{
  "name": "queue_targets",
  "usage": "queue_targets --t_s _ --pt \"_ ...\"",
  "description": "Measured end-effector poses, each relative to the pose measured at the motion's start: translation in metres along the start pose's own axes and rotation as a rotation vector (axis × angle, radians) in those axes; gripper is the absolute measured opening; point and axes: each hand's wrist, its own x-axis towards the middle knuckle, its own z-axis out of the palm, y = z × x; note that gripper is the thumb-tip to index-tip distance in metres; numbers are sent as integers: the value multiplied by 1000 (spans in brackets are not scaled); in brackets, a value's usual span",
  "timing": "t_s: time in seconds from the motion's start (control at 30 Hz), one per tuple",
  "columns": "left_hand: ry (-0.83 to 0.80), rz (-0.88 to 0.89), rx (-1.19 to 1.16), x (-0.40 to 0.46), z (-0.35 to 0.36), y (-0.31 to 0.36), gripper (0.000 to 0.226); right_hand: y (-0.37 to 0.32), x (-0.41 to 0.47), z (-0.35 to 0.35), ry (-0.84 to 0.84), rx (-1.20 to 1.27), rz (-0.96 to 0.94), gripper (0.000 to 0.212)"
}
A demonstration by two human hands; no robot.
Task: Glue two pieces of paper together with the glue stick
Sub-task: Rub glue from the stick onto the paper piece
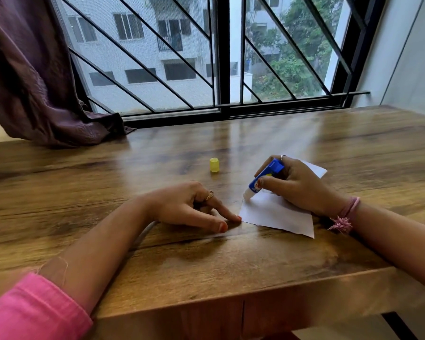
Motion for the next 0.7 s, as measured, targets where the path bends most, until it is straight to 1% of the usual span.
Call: queue_targets --t_s 0.07,0.1,0.2,0.33,0.47,0.6,0.7 --pt "-2 2 9 0 0 1 31 -1 1 -1 40 -11 8 16" --pt "-2 2 10 0 0 1 31 -1 1 -1 32 -10 7 15" --pt "1 5 6 0 0 0 31 0 1 -1 -21 -16 0 4" --pt "-1 3 -2 0 1 1 33 2 2 -1 80 -11 25 5" --pt "1 5 -1 0 0 1 31 -1 1 -2 3 -38 7 5" --pt "0 -3 0 1 1 1 34 2 3 -2 101 -32 52 7" --pt "1 2 -4 1 0 1 33 0 2 -2 49 -33 36 15"
